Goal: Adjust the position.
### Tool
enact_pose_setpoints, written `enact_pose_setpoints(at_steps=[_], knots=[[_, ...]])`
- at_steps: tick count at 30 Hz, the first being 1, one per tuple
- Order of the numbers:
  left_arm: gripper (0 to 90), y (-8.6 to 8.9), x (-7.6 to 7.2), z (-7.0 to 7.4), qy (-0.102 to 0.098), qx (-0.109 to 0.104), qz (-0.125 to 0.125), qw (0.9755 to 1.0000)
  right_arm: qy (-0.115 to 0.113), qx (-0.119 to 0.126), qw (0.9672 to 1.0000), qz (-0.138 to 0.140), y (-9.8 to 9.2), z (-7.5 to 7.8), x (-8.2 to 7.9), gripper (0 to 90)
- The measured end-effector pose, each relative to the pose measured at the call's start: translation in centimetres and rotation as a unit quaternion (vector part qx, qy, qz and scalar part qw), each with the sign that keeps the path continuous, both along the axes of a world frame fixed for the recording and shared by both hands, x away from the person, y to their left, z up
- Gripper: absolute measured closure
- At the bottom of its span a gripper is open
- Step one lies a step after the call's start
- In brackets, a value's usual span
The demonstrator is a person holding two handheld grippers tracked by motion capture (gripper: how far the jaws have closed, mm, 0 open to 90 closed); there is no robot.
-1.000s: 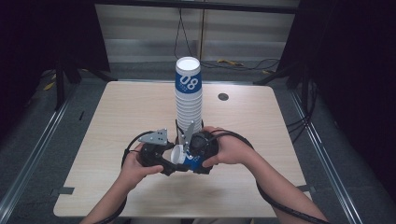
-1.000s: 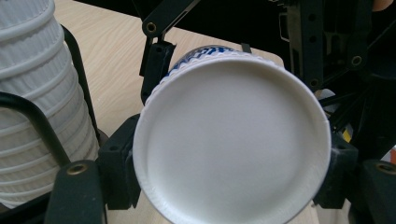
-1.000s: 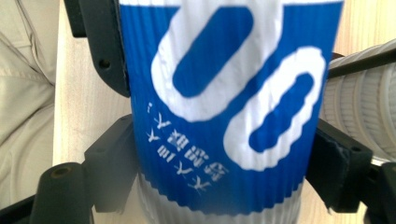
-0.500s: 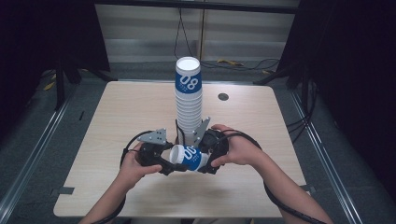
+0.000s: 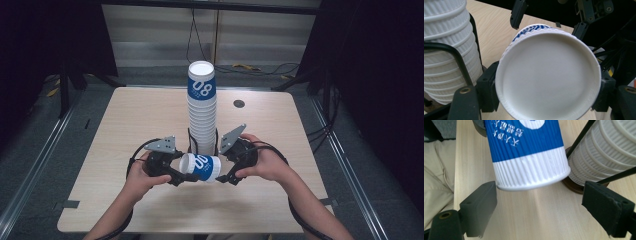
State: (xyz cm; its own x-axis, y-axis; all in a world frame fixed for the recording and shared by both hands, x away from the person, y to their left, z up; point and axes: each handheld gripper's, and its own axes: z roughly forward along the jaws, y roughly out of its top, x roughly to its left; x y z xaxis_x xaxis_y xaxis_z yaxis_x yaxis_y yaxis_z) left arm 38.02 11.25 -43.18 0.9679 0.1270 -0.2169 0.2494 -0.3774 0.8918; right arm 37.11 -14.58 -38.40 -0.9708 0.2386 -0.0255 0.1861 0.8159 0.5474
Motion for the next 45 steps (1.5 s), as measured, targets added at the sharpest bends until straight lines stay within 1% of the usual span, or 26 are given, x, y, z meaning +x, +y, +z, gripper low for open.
enact_pose_setpoints(at_steps=[3,7,9,11,12,15,18,21,22,28,31,33,36,38,45], knots=[[27.0,0.0,0.0,-0.1,0.002,0.001,0.002,1.0000,-0.006,0.015,0.9998,-0.008,-0.7,-0.3,-0.2,12.1],[27.0,0.0,0.0,0.0,0.003,0.002,0.002,1.0000,-0.001,0.041,0.9988,-0.025,-1.5,-0.8,-0.2,12.1],[27.0,0.0,0.0,0.0,0.001,0.003,0.002,1.0000,-0.002,0.041,0.9986,-0.032,-1.7,-1.0,-0.3,12.1],[26.9,0.0,0.0,0.0,0.000,0.004,0.003,1.0000,0.002,0.045,0.9984,-0.035,-1.8,-1.1,-0.3,12.1],[27.0,0.0,0.0,0.0,0.000,0.003,0.005,1.0000,-0.004,0.052,0.9980,-0.036,-2.0,-1.2,-0.3,12.1],[26.9,0.1,0.1,-0.1,0.001,0.000,0.007,1.0000,-0.001,0.065,0.9969,-0.046,-2.1,-1.3,-0.5,12.1],[26.9,0.1,0.1,0.0,0.002,0.002,0.007,1.0000,-0.006,0.074,0.9959,-0.050,-2.2,-1.6,-0.6,12.1],[26.9,0.2,0.1,0.0,0.000,0.002,0.008,1.0000,-0.008,0.090,0.9942,-0.058,-2.4,-1.9,-0.7,12.1],[26.9,0.1,0.1,-0.1,0.001,0.001,0.009,1.0000,-0.005,0.093,0.9938,-0.060,-2.4,-2.0,-0.8,12.1],[26.9,0.0,0.1,-0.1,0.004,0.002,0.008,1.0000,-0.009,0.115,0.9912,-0.065,-2.3,-2.4,-1.1,12.1],[26.9,-0.1,0.0,-0.1,0.005,0.000,0.008,1.0000,-0.007,0.127,0.9897,-0.066,-2.1,-2.7,-1.1,12.1],[26.9,-0.1,0.0,-0.1,0.003,0.001,0.008,1.0000,-0.006,0.128,0.9895,-0.068,-2.0,-2.9,-1.1,12.1],[26.9,-0.1,0.0,-0.1,0.005,0.000,0.009,0.9999,-0.005,0.136,0.9883,-0.069,-1.9,-3.1,-1.2,12.1],[26.9,-0.1,0.1,-0.2,0.005,-0.001,0.011,0.9999,0.000,0.144,0.9871,-0.069,-1.8,-3.2,-1.2,12.1],[26.9,-0.2,0.0,-0.2,0.009,-0.003,0.011,0.9999,0.003,0.147,0.9870,-0.064,-1.4,-3.7,-1.3,12.1]])
